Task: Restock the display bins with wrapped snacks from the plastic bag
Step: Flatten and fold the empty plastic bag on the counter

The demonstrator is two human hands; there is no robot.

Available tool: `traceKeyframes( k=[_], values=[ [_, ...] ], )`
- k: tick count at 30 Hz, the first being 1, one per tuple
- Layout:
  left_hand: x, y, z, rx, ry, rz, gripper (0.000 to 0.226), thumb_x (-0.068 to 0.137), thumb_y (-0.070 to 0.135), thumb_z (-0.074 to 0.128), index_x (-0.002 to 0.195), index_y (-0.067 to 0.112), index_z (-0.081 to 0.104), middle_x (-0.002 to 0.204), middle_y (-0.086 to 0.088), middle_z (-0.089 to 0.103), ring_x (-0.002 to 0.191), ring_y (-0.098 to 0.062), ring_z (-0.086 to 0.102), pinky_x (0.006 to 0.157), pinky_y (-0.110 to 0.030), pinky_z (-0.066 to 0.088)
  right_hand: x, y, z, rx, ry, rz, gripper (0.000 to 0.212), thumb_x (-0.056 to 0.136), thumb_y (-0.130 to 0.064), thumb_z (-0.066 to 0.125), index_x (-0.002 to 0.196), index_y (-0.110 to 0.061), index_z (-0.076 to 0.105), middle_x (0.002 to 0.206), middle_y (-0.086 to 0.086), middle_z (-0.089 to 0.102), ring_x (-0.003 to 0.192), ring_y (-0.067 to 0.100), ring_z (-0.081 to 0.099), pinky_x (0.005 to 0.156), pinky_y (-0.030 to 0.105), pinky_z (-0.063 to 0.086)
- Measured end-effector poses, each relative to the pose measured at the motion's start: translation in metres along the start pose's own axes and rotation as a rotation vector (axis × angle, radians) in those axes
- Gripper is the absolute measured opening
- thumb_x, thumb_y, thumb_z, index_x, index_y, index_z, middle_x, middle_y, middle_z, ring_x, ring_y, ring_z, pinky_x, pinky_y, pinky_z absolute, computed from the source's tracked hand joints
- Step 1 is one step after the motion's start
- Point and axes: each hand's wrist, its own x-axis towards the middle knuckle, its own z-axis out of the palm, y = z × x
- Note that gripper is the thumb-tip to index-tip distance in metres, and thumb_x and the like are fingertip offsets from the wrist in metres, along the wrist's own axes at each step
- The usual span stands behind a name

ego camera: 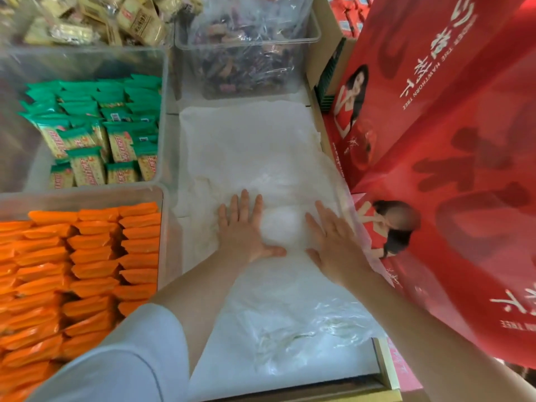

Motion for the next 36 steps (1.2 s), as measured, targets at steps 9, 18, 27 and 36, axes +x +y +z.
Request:
traceKeyframes(
  k=[9, 18, 27, 36],
  values=[
    [-0.095, 0.058, -0.020, -0.219, 0.097, 0.455, 0.048, 0.095, 0.046, 0.041, 0.134, 0.019, 0.044, 0.130, -0.008, 0.049, 0.115, -0.028, 0.050, 0.093, -0.035, 0.040, -0.104, 0.008, -0.007, 0.310, 0.016, 0.374, 0.079, 0.093, -0.037, 0.051, 0.150, -0.020, -0.001, 0.158, 0.003, -0.007, 0.143, 0.026, 0.008, 0.112, 0.038, 0.024],
    [-0.147, 0.056, 0.050, 0.082, -0.225, 0.386, 0.115, 0.069, 0.080, 0.049, 0.148, 0.024, -0.012, 0.156, -0.010, -0.015, 0.144, -0.025, -0.009, 0.116, -0.049, 0.004, -0.121, 0.004, 0.020, 0.468, 0.053, 0.447, 0.071, 0.089, -0.006, 0.048, 0.148, -0.032, 0.017, 0.134, 0.011, 0.041, 0.122, 0.031, 0.034, 0.093, 0.039, 0.043],
    [-0.169, 0.081, 0.061, -0.323, 0.091, 0.160, 0.129, 0.056, 0.075, 0.067, 0.148, 0.023, -0.008, 0.158, -0.001, 0.002, 0.144, -0.019, 0.003, 0.116, -0.050, 0.005, -0.155, 0.003, -0.048, 1.792, -0.131, 0.388, 0.026, 0.096, -0.008, 0.041, 0.109, -0.001, 0.061, 0.076, 0.006, 0.070, 0.061, 0.014, 0.064, 0.054, 0.021, 0.050],
    [-0.216, 0.087, 0.040, -0.543, 0.601, 0.084, 0.073, 0.073, -0.004, 0.059, 0.141, 0.015, 0.039, 0.122, -0.007, 0.062, 0.105, -0.029, 0.058, 0.099, -0.040, 0.038, -0.204, 0.001, -0.065, 1.670, 0.048, 0.139, 0.040, 0.087, 0.018, 0.041, 0.115, -0.006, 0.057, 0.062, -0.010, 0.062, 0.057, -0.001, 0.060, 0.058, 0.014, 0.050]
  ],
)
